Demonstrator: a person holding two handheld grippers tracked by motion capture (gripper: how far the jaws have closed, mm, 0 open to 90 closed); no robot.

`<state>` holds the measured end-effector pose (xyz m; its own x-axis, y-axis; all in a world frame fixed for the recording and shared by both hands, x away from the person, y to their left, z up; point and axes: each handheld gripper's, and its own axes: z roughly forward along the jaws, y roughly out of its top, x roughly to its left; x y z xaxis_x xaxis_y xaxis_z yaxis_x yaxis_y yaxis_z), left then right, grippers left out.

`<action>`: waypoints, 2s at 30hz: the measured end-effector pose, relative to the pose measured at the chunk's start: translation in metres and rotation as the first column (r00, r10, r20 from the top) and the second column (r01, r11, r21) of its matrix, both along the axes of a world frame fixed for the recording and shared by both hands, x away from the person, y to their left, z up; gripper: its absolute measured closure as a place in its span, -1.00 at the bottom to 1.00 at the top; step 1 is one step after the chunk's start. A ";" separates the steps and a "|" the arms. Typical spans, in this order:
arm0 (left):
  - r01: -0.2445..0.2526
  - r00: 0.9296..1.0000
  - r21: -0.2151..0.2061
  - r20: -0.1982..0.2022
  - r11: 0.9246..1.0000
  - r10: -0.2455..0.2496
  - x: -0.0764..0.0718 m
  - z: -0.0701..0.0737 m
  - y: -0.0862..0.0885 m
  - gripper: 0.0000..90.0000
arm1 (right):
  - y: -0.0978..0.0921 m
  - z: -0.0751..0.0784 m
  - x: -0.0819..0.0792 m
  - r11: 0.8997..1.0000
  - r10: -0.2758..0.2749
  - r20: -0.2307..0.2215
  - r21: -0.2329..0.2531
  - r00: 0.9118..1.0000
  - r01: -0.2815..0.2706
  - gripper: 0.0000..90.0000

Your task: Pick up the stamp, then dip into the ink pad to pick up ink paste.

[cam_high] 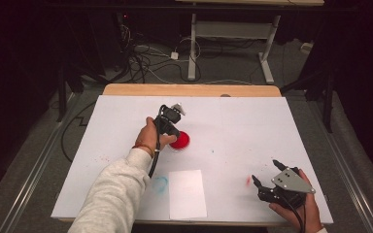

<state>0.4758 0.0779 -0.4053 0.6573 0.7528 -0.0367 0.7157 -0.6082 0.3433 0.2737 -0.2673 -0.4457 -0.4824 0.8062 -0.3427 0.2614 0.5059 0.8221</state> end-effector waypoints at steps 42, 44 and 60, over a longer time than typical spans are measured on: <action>0.095 0.995 -0.061 -0.011 0.994 -0.095 0.002 -0.001 -0.004 0.64 | 0.002 -0.002 0.003 1.000 0.005 -0.015 -0.017 1.000 -0.005 -0.55; 0.101 0.995 -0.057 -0.018 0.993 -0.103 0.002 -0.004 -0.006 0.64 | 0.001 -0.002 0.002 1.000 0.005 -0.016 -0.013 1.000 -0.005 -0.55; 0.129 0.991 0.014 -0.035 0.992 -0.129 0.005 -0.024 -0.013 0.64 | 0.002 -0.003 0.002 1.000 0.017 -0.025 -0.014 1.000 -0.017 -0.57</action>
